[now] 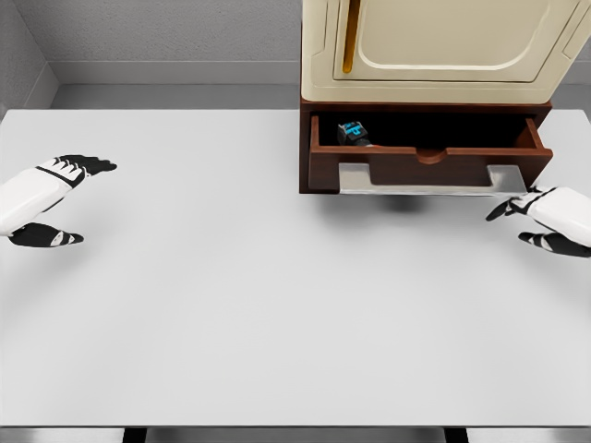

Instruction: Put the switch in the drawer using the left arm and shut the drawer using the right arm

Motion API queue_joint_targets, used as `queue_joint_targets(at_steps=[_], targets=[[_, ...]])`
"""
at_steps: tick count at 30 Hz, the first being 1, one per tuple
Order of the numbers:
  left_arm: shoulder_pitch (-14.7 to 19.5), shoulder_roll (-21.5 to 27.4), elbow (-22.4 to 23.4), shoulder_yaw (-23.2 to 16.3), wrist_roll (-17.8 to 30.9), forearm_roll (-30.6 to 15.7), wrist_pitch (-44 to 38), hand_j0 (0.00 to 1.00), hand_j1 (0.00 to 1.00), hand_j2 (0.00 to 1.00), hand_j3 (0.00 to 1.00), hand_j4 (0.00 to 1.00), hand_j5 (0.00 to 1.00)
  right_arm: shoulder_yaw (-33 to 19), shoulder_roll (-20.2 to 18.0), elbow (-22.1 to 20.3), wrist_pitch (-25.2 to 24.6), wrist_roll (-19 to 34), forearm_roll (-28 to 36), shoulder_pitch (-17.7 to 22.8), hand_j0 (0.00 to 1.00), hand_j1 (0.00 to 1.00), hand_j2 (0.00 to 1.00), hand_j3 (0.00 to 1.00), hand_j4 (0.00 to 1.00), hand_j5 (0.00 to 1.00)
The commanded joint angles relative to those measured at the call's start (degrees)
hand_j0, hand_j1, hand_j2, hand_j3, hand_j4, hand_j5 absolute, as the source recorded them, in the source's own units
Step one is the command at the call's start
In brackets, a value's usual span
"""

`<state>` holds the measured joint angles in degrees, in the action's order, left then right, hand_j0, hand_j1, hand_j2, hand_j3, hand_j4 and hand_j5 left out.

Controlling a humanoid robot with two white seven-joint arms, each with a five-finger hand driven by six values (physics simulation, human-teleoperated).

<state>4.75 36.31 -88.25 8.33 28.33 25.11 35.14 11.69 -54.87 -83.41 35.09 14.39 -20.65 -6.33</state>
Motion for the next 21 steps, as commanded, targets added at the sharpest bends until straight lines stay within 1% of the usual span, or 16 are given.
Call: queue_joint_targets(at_steps=[1,5,6,9,10,11,12,13,16,18,19,21], targets=[[0.0,0.1,0.0,0.0,0.0,-0.4,-0.1,1.00,1.00,1.00,1.00,1.00,1.00,0.2,-0.3,0.2,-0.1,-0.1,0.4,0.0,0.67,0.67,0.67,0.67,0.67,0.67],[0.0,0.1,0.1,0.0,0.0,-0.4,-0.1,1.00,1.00,1.00,1.00,1.00,1.00,0.0,-1.6,0.1,-0.1,-0.1,0.4,0.6,0.67,0.67,0.67,0.67,0.67,0.67],[0.0,0.0,0.0,0.0,0.0,-0.4,-0.1,1.00,1.00,1.00,1.00,1.00,1.00,0.0,-3.8,0.0,-0.1,-0.1,0.4,0.6,0.67,0.67,0.67,0.67,0.67,0.67],[0.0,0.1,0.1,0.0,0.0,-0.4,-0.1,1.00,1.00,1.00,1.00,1.00,1.00,-0.2,-4.7,-0.7,-0.1,-0.1,0.6,1.4,0.68,0.68,0.68,0.68,0.68,0.68],[0.0,0.1,0.1,0.0,0.0,-0.4,-0.1,1.00,1.00,1.00,1.00,1.00,1.00,-0.2,-5.1,-1.5,-0.1,-0.1,0.8,1.4,0.69,0.69,0.69,0.69,0.69,0.69],[0.0,0.0,0.1,0.0,0.0,-0.4,-0.1,1.00,1.00,1.00,1.00,1.00,1.00,-0.2,-5.5,-3.4,-0.1,-0.1,0.7,1.7,0.69,0.69,0.69,0.69,0.69,0.69],[0.0,0.0,0.1,0.0,0.0,-0.4,-0.1,1.00,1.00,1.00,1.00,1.00,1.00,-0.5,-6.2,-5.4,-0.1,-0.1,0.7,3.5,0.69,0.69,0.69,0.69,0.69,0.69],[0.0,0.1,0.1,0.0,0.0,-0.4,-0.1,1.00,1.00,1.00,1.00,1.00,1.00,-0.5,-7.2,-6.7,-0.1,-0.1,0.7,4.0,0.69,0.69,0.69,0.69,0.69,0.69],[0.0,0.0,0.1,0.0,0.0,-0.4,-0.1,1.00,1.00,1.00,1.00,1.00,1.00,-0.5,-9.2,-8.7,-0.1,-0.1,0.8,5.7,0.68,0.68,0.68,0.68,0.68,0.68],[0.0,0.0,0.1,0.0,0.0,-0.4,-0.1,1.00,1.00,1.00,1.00,1.00,1.00,-0.6,-9.8,-9.9,-0.1,-0.1,0.9,6.2,0.67,0.67,0.67,0.67,0.67,0.67],[0.0,0.0,0.2,0.0,0.0,-0.4,-0.1,1.00,1.00,1.00,1.00,1.00,1.00,-0.6,-10.3,-11.0,-0.1,-0.1,0.9,6.6,0.65,0.65,0.65,0.65,0.65,0.65],[0.0,0.1,0.5,0.0,0.0,-0.4,-0.1,1.00,1.00,1.00,1.00,1.00,1.00,-0.6,-11.7,-14.6,-0.1,-0.1,1.0,8.1,0.63,0.63,0.63,0.63,0.63,0.63]])
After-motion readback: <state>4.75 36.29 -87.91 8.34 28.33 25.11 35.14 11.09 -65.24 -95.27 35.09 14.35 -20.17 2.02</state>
